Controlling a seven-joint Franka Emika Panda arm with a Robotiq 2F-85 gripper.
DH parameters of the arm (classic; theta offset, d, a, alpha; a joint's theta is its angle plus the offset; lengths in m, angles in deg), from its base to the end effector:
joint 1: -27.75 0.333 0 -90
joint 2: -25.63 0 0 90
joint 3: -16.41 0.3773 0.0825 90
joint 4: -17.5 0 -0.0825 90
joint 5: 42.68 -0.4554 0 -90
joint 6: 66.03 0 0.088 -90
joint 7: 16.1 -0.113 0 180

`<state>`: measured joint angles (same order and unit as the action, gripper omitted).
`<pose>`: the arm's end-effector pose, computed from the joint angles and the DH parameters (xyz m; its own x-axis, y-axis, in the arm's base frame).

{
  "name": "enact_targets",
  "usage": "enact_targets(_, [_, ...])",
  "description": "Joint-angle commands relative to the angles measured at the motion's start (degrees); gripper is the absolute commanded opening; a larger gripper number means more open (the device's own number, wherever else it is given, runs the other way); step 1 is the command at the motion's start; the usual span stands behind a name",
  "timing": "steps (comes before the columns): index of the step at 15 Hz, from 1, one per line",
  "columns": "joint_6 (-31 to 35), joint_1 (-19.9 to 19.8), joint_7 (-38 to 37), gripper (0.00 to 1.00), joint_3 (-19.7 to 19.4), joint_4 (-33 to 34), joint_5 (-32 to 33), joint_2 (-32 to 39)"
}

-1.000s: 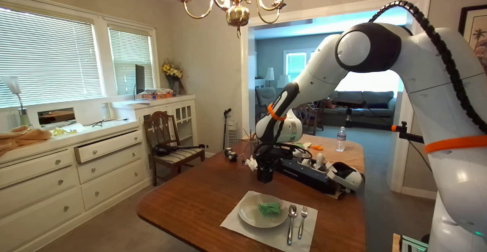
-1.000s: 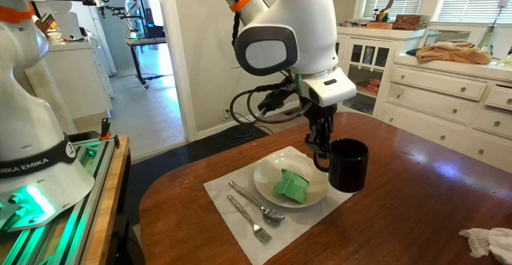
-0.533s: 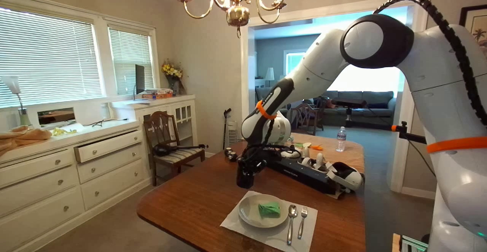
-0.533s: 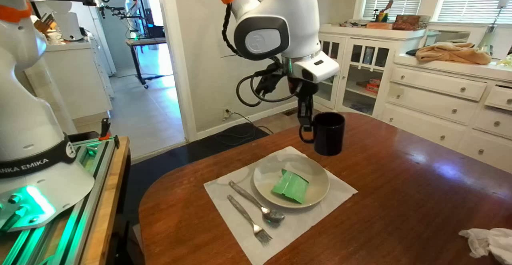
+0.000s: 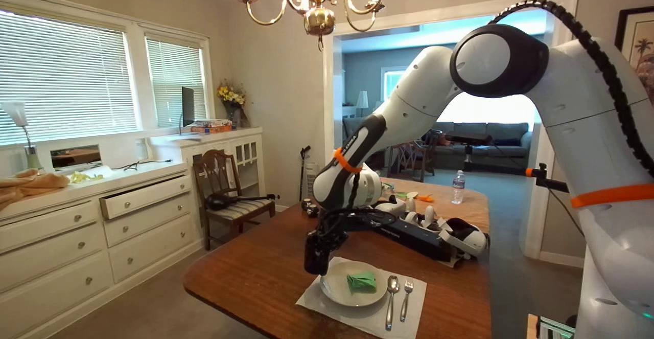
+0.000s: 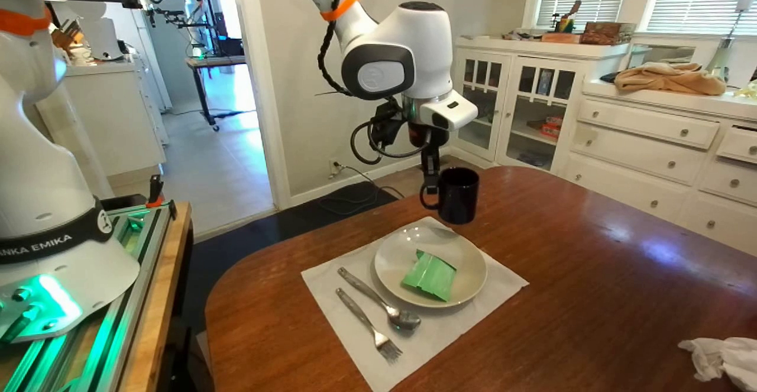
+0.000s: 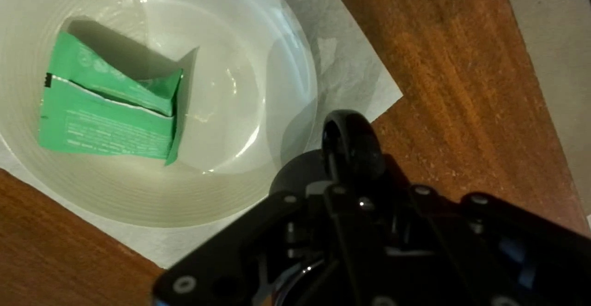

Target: Move the cup to the left

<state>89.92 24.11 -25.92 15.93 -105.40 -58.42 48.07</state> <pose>0.6510 -0.0561 0.2270 0.8714 -0.4711 0.1372 -0.4463 -0.8772 -0.1772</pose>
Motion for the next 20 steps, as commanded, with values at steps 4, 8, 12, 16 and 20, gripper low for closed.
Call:
enact_targets(4, [-1.15,0.35,1.37,0.05,1.13,2.97,0.47,2.20])
enact_targets(8, [0.96,0.90,1.15,0.05,2.46,4.44,-0.20,4.66])
enact_targets(12, [2.61,1.84,0.98,0.05,3.67,6.88,-0.36,7.68])
enact_targets(16, [5.96,1.32,3.34,0.05,6.11,9.87,-0.54,11.06])
enact_targets(20, [9.20,1.03,5.46,0.05,7.17,12.85,0.48,14.59])
